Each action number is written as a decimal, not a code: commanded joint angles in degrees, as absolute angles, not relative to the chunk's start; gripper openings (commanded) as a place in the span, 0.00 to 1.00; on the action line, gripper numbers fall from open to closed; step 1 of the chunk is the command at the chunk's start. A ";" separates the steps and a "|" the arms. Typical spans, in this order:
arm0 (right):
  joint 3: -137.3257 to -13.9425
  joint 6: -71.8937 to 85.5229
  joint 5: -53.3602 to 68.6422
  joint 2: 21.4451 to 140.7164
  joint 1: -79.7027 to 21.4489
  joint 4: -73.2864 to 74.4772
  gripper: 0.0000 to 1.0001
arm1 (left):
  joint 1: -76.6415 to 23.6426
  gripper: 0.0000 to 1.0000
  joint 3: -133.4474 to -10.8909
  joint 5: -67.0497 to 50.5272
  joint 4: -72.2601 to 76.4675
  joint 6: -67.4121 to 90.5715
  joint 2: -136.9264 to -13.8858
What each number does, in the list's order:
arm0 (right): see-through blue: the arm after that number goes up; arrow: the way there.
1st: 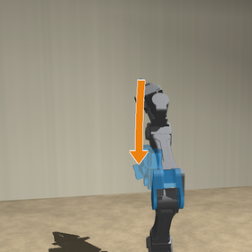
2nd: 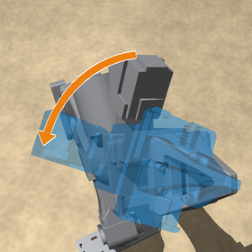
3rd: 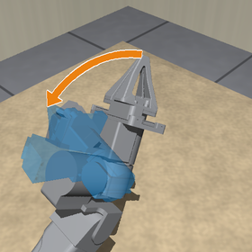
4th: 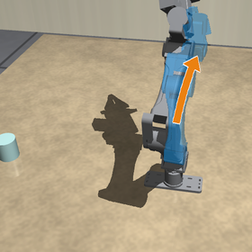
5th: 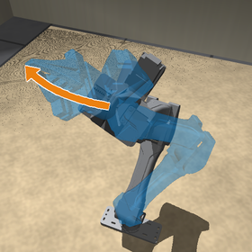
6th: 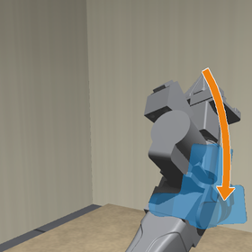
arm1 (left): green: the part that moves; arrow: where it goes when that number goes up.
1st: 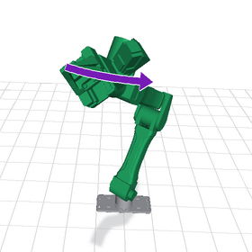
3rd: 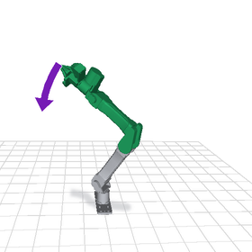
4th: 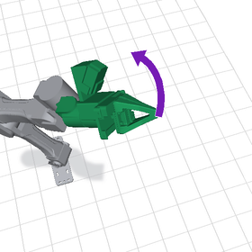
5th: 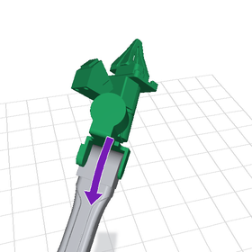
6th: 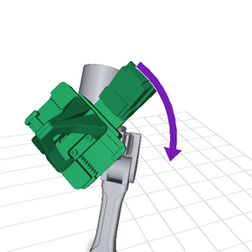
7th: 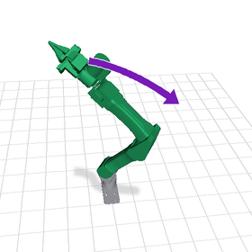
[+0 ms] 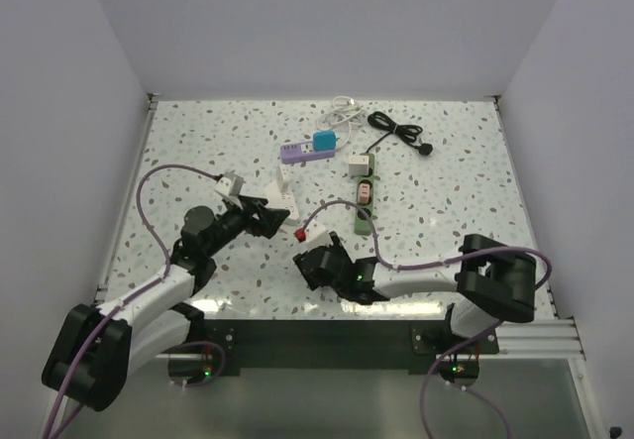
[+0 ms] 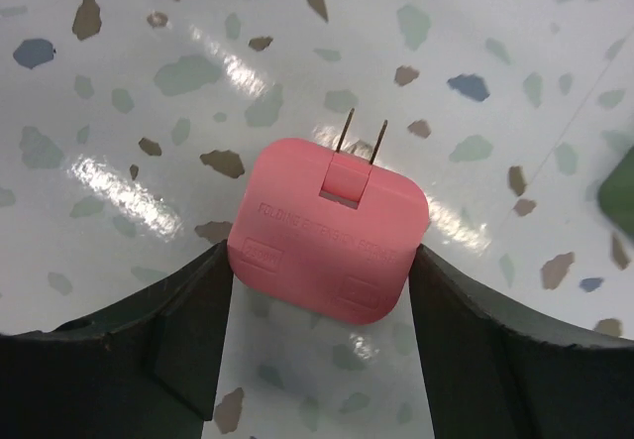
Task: Insert the plug
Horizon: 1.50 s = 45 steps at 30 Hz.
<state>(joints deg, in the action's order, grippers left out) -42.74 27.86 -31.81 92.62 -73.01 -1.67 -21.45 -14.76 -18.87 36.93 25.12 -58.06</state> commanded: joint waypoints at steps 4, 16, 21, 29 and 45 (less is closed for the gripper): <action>-39.39 -4.09 -26.03 79.82 -71.10 -14.84 0.07 | -21.62 0.87 -13.10 -28.53 41.21 34.09 -54.76; -39.20 -19.95 -18.11 74.18 -71.19 -18.11 0.06 | -21.71 0.90 -11.25 -37.96 47.29 43.85 -53.17; -37.71 -20.39 -17.49 72.25 -71.28 -19.24 0.06 | -21.71 0.90 -10.81 -39.11 48.16 44.30 -55.45; -37.35 -21.97 -14.94 70.66 -71.72 -19.51 0.06 | -21.80 0.90 -9.93 -41.48 54.48 46.76 -60.11; -34.63 -28.39 -15.91 68.82 -72.16 -24.43 0.05 | -23.99 0.48 -9.05 -48.16 66.35 50.36 -66.62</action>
